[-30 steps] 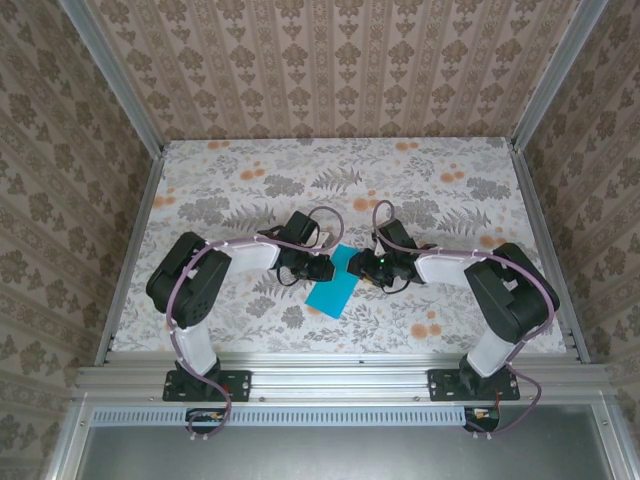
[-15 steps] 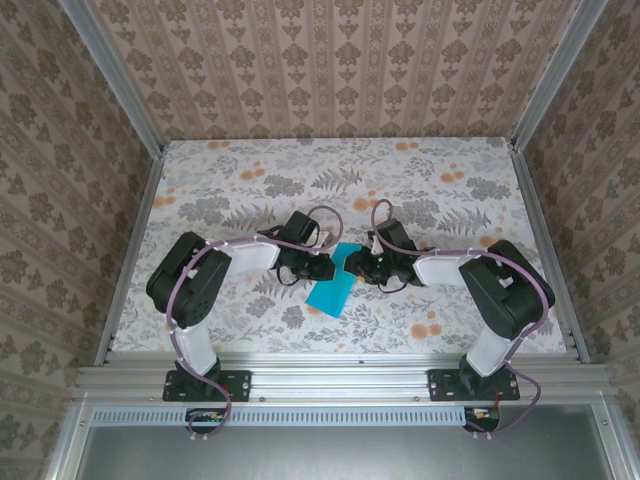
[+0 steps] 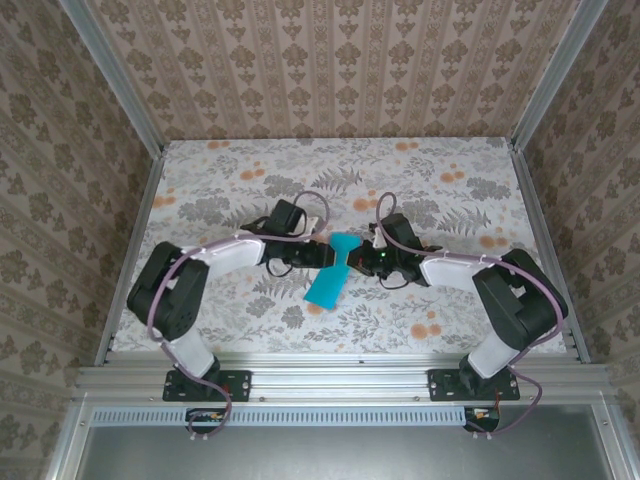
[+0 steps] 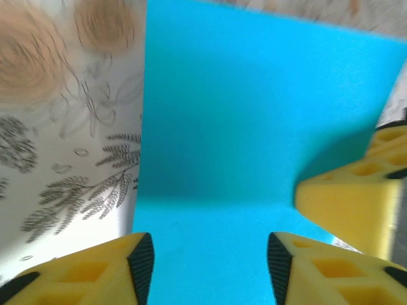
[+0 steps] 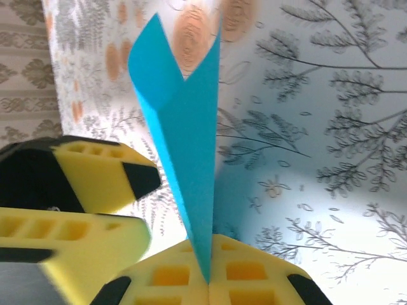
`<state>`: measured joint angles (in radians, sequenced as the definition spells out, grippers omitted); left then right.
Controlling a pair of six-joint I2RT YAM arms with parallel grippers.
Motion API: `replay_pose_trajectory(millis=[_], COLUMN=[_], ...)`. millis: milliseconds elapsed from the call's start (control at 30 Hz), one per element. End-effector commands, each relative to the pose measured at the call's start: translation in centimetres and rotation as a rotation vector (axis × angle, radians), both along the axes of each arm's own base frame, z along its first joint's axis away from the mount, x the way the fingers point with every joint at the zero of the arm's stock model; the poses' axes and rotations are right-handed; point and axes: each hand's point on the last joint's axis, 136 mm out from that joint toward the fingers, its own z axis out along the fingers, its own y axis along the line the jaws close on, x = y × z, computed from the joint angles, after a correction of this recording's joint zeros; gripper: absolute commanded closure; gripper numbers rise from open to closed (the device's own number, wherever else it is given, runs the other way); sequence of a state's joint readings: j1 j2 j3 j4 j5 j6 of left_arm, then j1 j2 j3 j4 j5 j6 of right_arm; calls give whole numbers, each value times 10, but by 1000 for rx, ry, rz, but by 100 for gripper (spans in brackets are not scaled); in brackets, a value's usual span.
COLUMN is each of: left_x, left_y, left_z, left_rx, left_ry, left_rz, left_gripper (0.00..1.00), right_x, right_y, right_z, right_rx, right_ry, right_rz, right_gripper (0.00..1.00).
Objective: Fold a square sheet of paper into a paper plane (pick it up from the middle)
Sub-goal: Fold the triangle a second time at the center of the table.
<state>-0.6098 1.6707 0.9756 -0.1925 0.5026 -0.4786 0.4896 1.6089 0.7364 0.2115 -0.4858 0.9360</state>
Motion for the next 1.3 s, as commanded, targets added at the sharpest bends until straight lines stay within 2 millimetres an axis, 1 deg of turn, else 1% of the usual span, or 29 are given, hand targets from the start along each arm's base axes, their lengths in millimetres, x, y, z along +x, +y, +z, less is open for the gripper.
replay_pose_trajectory(millis=[0, 100, 267, 400, 533, 667, 733, 833, 1033, 1133, 1267], left_x=[1, -2, -11, -18, -24, -29, -31, -32, -35, -36, -38], left_y=[10, 19, 33, 39, 42, 44, 45, 48, 47, 48, 50], left_z=[38, 58, 79, 97, 103, 111, 114, 109, 111, 115, 118], left_rx=[-54, -87, -128, -183, -207, -239, -249, -235, -259, -265, -261], left_ry=[-47, -73, -91, -114, -119, -128, -130, -122, -112, -116, -118], left_rz=[16, 33, 74, 100, 113, 115, 116, 121, 117, 119, 121], left_gripper=[41, 37, 32, 29, 29, 29, 29, 29, 31, 34, 44], right_x=[10, 16, 25, 34, 38, 40, 41, 42, 42, 43, 43], right_y=[8, 6, 3, 2, 1, 0, -1, 0, -2, -2, -2], right_z=[44, 65, 99, 124, 143, 157, 161, 166, 170, 168, 165], right_rx=[74, 147, 231, 311, 371, 397, 405, 423, 439, 438, 437], right_ry=[-86, -110, -144, -158, -168, -181, -188, -189, -192, -186, -182], right_rz=[56, 60, 79, 88, 101, 109, 108, 107, 101, 98, 100], right_gripper=[95, 96, 96, 96, 96, 96, 95, 95, 95, 95, 95])
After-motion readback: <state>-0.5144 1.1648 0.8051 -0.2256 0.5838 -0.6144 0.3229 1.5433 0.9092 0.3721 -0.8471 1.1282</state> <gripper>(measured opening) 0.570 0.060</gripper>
